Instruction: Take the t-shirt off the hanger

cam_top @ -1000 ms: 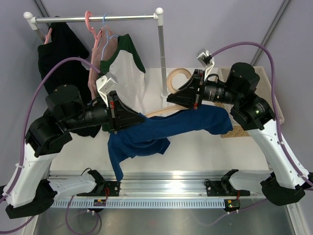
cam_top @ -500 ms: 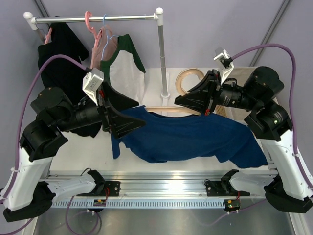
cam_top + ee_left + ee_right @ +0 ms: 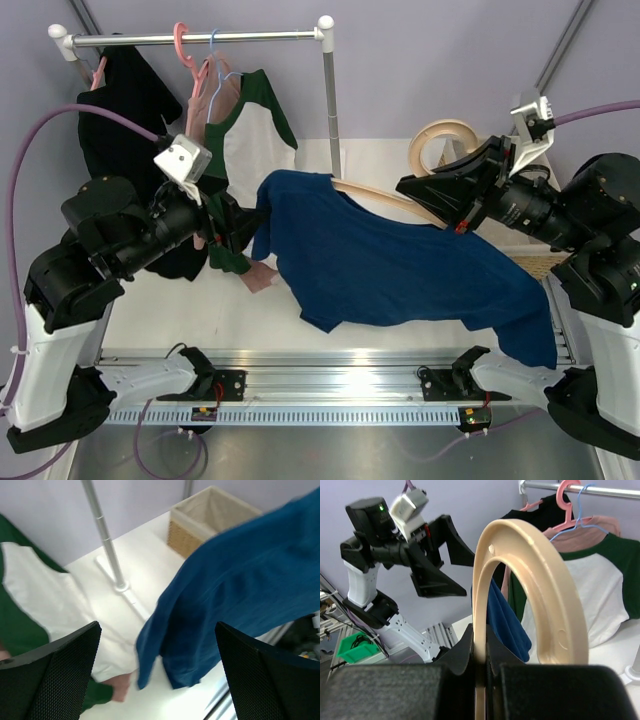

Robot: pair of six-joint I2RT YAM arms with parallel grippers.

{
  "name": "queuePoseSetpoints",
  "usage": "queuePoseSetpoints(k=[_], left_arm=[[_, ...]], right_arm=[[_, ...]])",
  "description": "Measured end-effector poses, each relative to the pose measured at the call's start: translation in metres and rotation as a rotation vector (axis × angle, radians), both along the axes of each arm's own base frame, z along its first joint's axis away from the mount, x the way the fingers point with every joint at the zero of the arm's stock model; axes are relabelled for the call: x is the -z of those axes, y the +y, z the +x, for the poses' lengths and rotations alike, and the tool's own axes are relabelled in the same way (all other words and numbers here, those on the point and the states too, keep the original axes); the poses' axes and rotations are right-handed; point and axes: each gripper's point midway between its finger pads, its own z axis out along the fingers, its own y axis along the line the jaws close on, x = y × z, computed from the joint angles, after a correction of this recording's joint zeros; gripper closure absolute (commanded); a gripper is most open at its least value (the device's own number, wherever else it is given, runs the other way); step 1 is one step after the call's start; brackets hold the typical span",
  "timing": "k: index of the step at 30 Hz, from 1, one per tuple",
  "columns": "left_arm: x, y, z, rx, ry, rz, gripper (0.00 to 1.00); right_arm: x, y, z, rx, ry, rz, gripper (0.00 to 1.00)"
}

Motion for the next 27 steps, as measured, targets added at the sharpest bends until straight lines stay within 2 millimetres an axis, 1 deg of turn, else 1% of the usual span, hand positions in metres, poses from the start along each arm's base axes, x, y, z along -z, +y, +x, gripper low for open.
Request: queuePoseSetpoints(k=[3, 5, 8, 10, 12, 14, 15, 16, 17, 19, 20, 23, 25, 27], left_arm=[[0.018, 0.009, 0.005, -0.038, -0.006, 0.067, 0.01], [0.032, 0.011, 0.004, -0.042, 0.009, 0.093, 0.01], [0.05, 0.01, 0.002, -0.029, 0.035, 0.111, 0.01], [0.063, 0.007, 0.0, -0.006, 0.052, 0.115, 0.01], [0.07, 0.002, -0.005, 0.027, 0.064, 0.108, 0.01], [0.065, -0.002, -0.011, 0.063, 0.06, 0.077, 0.03], [0.061, -0.006, -0.014, 0.086, 0.054, 0.054, 0.09], [0.055, -0.009, -0.017, 0.107, 0.047, 0.028, 0.2], [0.049, -0.014, -0.02, 0.132, 0.042, 0.002, 0.36], [0.038, -0.02, -0.026, 0.171, 0.031, -0.048, 0.97], [0.034, -0.022, -0.027, 0.186, 0.022, -0.065, 1.0], [0.026, -0.028, -0.027, 0.197, 0.028, -0.108, 1.0], [0.027, -0.031, -0.025, 0.192, 0.041, -0.123, 1.0], [0.033, -0.03, -0.021, 0.168, 0.056, -0.129, 1.0]], right_arm=[[-0.011, -0.003, -0.004, 0.006, -0.015, 0.013, 1.0], [-0.017, -0.005, -0.006, 0.004, -0.009, 0.011, 1.0], [-0.03, -0.005, -0.009, -0.006, -0.019, 0.019, 1.0], [-0.034, -0.003, -0.012, -0.026, -0.019, 0.022, 1.0], [-0.034, -0.002, -0.015, -0.046, -0.008, 0.02, 1.0], [-0.033, 0.0, -0.018, -0.069, 0.001, 0.02, 1.0], [-0.033, 0.001, -0.019, -0.082, 0.008, 0.02, 1.0], [-0.032, 0.003, -0.02, -0.093, 0.015, 0.02, 1.0], [-0.032, 0.003, -0.022, -0.103, 0.019, 0.02, 1.0], [-0.031, 0.007, -0.024, -0.134, 0.037, 0.021, 1.0], [-0.032, 0.009, -0.024, -0.142, 0.042, 0.024, 1.0], [-0.032, 0.012, -0.022, -0.149, 0.049, 0.036, 1.0], [-0.031, 0.012, -0.017, -0.135, 0.055, 0.04, 1.0], [-0.029, 0.01, -0.009, -0.09, 0.065, 0.047, 1.0]])
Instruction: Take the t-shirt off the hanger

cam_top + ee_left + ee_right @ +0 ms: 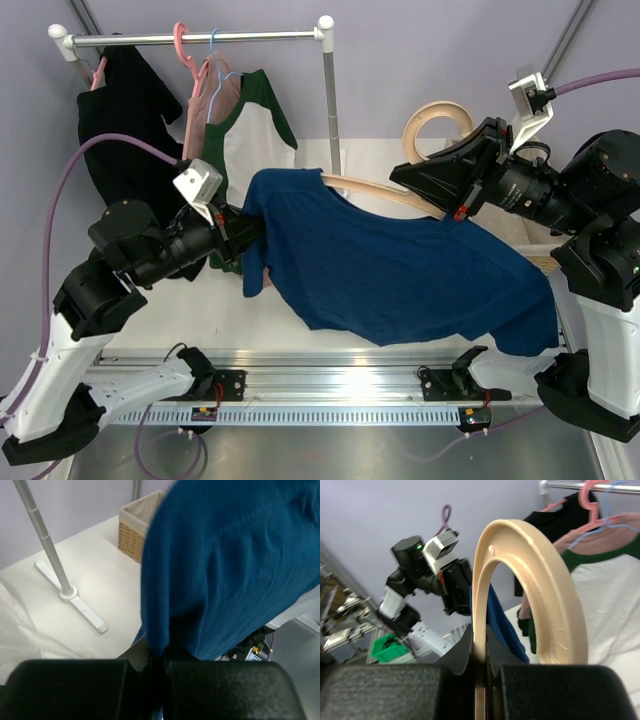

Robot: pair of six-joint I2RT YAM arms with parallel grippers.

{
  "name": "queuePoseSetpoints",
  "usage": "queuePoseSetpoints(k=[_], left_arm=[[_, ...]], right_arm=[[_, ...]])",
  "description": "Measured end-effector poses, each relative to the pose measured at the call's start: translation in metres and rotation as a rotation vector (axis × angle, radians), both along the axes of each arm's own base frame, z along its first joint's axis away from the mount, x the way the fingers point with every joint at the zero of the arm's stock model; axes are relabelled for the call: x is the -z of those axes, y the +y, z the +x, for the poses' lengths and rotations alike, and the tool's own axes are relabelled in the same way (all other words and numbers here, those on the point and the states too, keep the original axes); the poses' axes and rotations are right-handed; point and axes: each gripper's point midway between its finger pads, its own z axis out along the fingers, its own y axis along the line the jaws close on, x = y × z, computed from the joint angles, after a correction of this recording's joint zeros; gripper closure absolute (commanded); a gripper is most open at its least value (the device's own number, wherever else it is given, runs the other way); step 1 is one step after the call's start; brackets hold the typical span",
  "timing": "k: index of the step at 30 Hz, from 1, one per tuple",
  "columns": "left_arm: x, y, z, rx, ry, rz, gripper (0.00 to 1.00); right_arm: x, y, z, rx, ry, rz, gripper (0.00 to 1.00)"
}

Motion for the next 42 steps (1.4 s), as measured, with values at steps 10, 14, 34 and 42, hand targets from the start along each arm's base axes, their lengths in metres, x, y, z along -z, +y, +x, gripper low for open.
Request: queuePoseSetpoints(k=[10, 14, 34, 42], left_arm=[[0.073, 0.037, 0.029, -0.29, 0.131, 0.086, 1.0], [0.083, 0.053, 0.039, -0.406, 0.16, 0.116, 1.0], [0.065, 0.011, 0.012, -0.133, 0.219, 0.118, 0.01], [-0.085, 0.036, -0.015, -0.083, -0.11, -0.086, 0.02]], right_arm=[[0.002, -0.028, 0.071, 0.398, -0.008, 0.004, 1.0], [0.006, -0.031, 0.088, 0.472, 0.001, -0.008, 1.0], [-0.011, -0.021, 0.106, 0.48, -0.079, 0.068, 1.0], [0.124, 0.057, 0.094, 0.05, 0.162, -0.121, 0.99]])
